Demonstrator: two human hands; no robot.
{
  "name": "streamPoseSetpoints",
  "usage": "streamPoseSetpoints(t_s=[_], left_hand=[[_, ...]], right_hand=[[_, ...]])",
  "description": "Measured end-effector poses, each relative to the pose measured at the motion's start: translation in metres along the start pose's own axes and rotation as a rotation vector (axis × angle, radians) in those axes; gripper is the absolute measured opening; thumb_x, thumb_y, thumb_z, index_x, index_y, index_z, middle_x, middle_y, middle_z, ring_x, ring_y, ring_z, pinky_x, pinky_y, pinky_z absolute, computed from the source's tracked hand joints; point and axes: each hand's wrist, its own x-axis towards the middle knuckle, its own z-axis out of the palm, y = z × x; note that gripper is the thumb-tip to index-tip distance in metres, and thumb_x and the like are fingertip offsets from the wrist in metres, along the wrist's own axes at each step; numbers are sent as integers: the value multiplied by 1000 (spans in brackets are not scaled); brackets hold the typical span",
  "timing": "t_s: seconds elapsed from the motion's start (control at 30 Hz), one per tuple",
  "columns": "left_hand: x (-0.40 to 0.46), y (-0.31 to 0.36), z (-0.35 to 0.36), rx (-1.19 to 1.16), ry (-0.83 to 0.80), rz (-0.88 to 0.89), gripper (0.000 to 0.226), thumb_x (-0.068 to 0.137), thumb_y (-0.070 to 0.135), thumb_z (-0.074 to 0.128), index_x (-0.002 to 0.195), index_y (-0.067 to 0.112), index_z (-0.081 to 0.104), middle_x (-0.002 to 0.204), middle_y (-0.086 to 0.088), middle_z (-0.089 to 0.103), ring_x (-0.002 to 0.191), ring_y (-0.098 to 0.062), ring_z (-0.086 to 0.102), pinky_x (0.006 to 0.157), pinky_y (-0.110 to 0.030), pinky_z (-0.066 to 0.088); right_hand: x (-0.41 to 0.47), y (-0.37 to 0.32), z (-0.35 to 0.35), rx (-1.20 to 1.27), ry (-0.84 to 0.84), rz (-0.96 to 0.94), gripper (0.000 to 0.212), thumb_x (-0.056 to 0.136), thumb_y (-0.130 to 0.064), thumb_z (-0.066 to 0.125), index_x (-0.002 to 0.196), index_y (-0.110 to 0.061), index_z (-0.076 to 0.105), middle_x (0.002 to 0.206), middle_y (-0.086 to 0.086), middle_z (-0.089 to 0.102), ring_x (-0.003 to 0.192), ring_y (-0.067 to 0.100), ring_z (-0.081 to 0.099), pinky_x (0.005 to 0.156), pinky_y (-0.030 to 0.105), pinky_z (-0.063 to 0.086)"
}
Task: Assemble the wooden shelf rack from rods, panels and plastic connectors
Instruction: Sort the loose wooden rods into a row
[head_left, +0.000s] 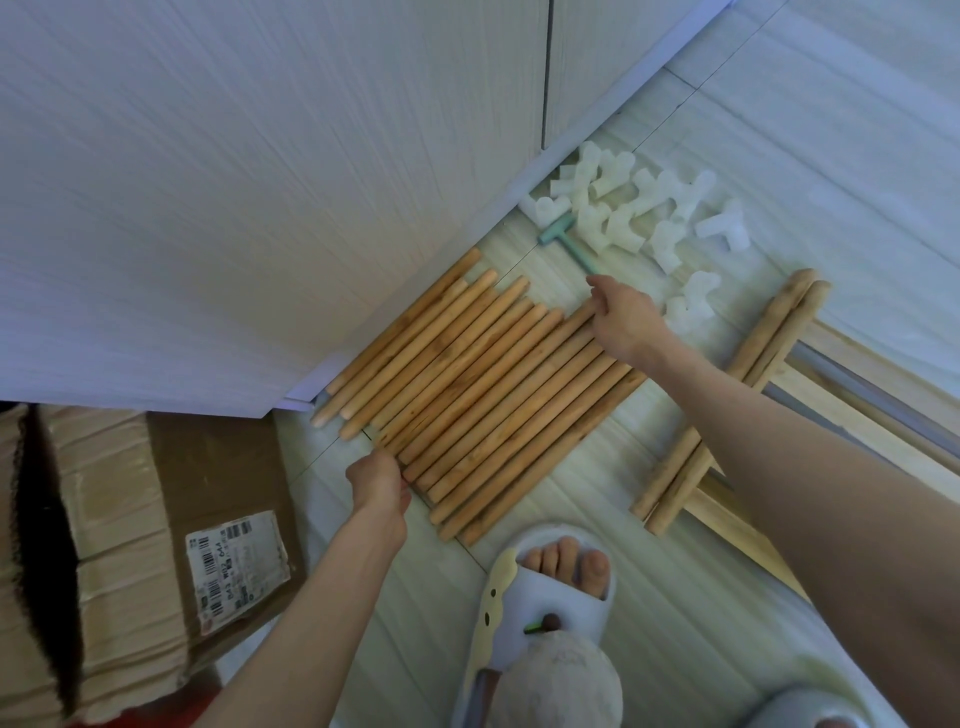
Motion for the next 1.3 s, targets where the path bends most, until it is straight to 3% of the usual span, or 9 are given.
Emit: streamPoseSetpoints(t_s=[0.1, 0.23, 0.37, 0.67, 0.8, 0.97, 1.1, 1.23, 1.3], left_hand=[[-2, -4, -3, 4, -7, 8, 39, 100, 14, 26, 133, 7, 45, 125, -15, 52, 110, -25, 51, 98, -40, 37], [-4, -2, -6, 18, 41, 30, 41, 99, 14, 27, 137, 5, 40, 117, -12, 51, 106, -24, 50, 96, -40, 38], [-27, 2, 5, 96, 134, 313, 33, 100, 16, 34, 132, 8, 39, 133, -11, 47, 108, -22, 47, 88, -29, 36], [-108, -15, 102, 510, -402, 663, 30, 96, 11, 42, 126, 7, 44, 127, -12, 49, 96, -15, 47, 74, -20, 35], [-123, -46, 132, 916, -607, 854, 48, 95, 18, 47, 140, 11, 34, 144, -12, 36, 130, -24, 37, 105, -32, 31], [-116, -81, 146, 1185, -765, 799, 85, 95, 30, 53, 149, 17, -11, 157, -13, -3, 145, -27, 4, 115, -36, 11], [-103, -104, 157, 1362, -721, 944, 80, 99, 23, 40, 144, 12, -26, 155, -14, -3, 140, -29, 15, 112, -34, 18], [-97, -109, 168, 1395, -674, 1040, 76, 100, 16, 34, 141, 11, -30, 150, -16, 5, 133, -32, 25, 108, -33, 24], [-101, -104, 185, 1416, -643, 1091, 74, 101, 18, 33, 142, 8, -27, 150, -18, 9, 131, -34, 27, 107, -37, 27]], right_hand=[[-5, 3, -2, 22, 15, -2, 47, 97, -8, 27, 144, -8, 32, 146, 12, 40, 134, 28, 35, 107, 31, 29], [-20, 10, -12, 77, 109, 23, 45, 97, -7, 27, 141, -9, 37, 140, 13, 46, 128, 28, 42, 101, 31, 35], [-53, 29, -37, 12, 78, 72, 41, 100, -14, 28, 139, -12, 41, 138, 13, 49, 123, 30, 47, 95, 29, 36], [-172, 96, -137, -419, -131, 147, 40, 101, -23, 33, 139, -15, 40, 135, 10, 53, 123, 28, 48, 97, 30, 36], [-223, 142, -153, -507, -117, 164, 42, 100, -33, 32, 139, -19, 38, 133, 5, 55, 122, 24, 49, 92, 29, 38], [-259, 203, -93, -500, -113, 171, 78, 91, -56, 41, 150, -24, 1, 158, 2, 4, 145, 23, 7, 115, 43, 18], [-256, 227, -29, -559, -129, 177, 95, 80, -76, 34, 146, -30, -18, 150, 5, -31, 139, 31, -26, 112, 59, 3], [-249, 232, -17, -609, 24, 133, 76, 87, -65, 9, 147, -21, 26, 150, 19, 26, 135, 44, 27, 95, 67, 35], [-239, 245, -24, -619, 13, 146, 75, 88, -65, 7, 151, -26, 4, 155, 18, 6, 140, 45, 11, 101, 68, 26]])
